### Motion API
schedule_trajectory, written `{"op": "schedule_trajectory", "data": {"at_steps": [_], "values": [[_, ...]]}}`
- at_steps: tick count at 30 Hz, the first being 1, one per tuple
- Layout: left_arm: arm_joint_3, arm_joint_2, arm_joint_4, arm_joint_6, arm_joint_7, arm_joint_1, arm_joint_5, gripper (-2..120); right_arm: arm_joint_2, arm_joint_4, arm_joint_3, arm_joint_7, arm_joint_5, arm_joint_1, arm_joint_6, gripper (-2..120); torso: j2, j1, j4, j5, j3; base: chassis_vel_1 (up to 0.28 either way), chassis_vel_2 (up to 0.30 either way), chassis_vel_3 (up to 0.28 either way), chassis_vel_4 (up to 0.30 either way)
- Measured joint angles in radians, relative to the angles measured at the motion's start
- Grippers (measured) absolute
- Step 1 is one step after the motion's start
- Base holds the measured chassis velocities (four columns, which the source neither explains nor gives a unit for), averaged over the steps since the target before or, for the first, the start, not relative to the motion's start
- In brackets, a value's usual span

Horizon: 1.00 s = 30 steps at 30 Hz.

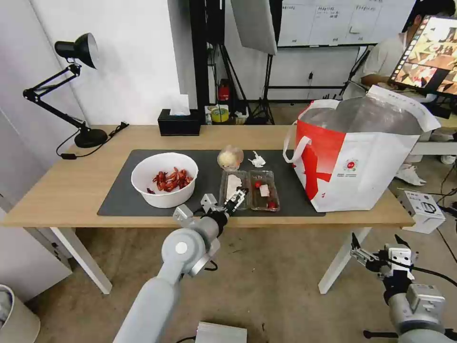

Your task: Pick up the trash from the table and place it into the takeout bag.

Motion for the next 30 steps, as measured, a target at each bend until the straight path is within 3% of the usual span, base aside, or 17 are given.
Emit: {"op": "schedule_trajectory", "data": {"at_steps": [11,22,26,29,30], "values": [[0.004,0.022,-0.023,-0.015,0.078,-0.035,0.016,100,0.022,-0.012,-0.007,-0.005,-0.016,0.009,0.008,100,0.0,0.0,0.0,0.0,0.0,0.0,0.0,0.0,0.0],[0.096,-0.01,-0.053,-0.016,0.108,-0.053,0.052,100,0.039,-0.011,-0.008,-0.006,-0.021,0.01,0.01,100,0.0,0.0,0.0,0.0001,0.0,0.0,0.0,0.0,0.0],[0.144,-0.021,-0.04,-0.012,0.136,-0.062,0.11,100,0.051,-0.006,-0.008,-0.01,-0.025,0.006,0.018,100,0.0,0.0,-0.0003,0.0003,0.0,0.0,0.0,0.0,0.0],[0.191,0.001,-0.001,-0.039,0.201,-0.059,0.281,97,0.051,0.001,-0.019,-0.028,-0.005,0.008,0.036,100,0.0,0.0,-0.0002,0.0002,0.0,0.0,0.0,0.0,0.0],[0.191,0.001,-0.001,-0.039,0.201,-0.059,0.281,97,0.051,0.001,-0.019,-0.028,-0.005,0.008,0.036,100,0.0,0.0,-0.0002,0.0002,0.0,0.0,0.0,0.0,0.0]]}}
